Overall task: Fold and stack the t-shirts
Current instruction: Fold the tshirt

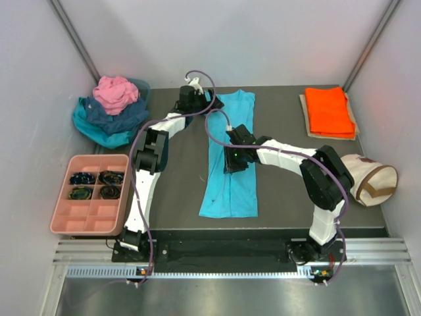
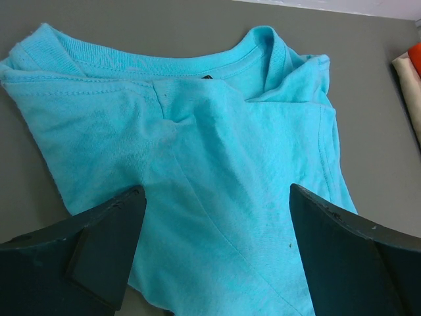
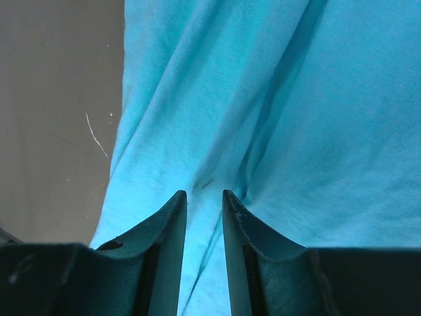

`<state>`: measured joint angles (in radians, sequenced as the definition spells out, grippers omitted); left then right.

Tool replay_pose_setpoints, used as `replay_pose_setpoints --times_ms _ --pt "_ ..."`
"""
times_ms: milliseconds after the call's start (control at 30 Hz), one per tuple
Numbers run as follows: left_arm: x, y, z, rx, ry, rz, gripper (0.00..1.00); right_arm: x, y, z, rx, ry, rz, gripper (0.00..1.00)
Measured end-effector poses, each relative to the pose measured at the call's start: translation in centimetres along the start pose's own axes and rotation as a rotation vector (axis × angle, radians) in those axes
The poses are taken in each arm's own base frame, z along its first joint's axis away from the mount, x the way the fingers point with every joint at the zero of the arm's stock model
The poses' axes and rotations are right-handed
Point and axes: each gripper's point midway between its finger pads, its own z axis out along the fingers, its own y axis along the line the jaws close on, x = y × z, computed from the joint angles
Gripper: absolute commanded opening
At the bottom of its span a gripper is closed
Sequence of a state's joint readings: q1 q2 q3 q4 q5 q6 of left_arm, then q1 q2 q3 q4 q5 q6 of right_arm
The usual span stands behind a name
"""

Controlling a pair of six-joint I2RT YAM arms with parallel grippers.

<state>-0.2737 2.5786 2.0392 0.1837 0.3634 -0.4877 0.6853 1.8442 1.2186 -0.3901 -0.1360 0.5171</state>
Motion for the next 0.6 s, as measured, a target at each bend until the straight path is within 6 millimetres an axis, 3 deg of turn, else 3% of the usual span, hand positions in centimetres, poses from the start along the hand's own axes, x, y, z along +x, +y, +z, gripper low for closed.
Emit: replay_pose_setpoints --times_ms 600 --pt "0.0 0.1 -0.1 0.012 -0.003 -0.011 0.95 0.9 -0.7 1.2 0.020 0.034 0.005 0.28"
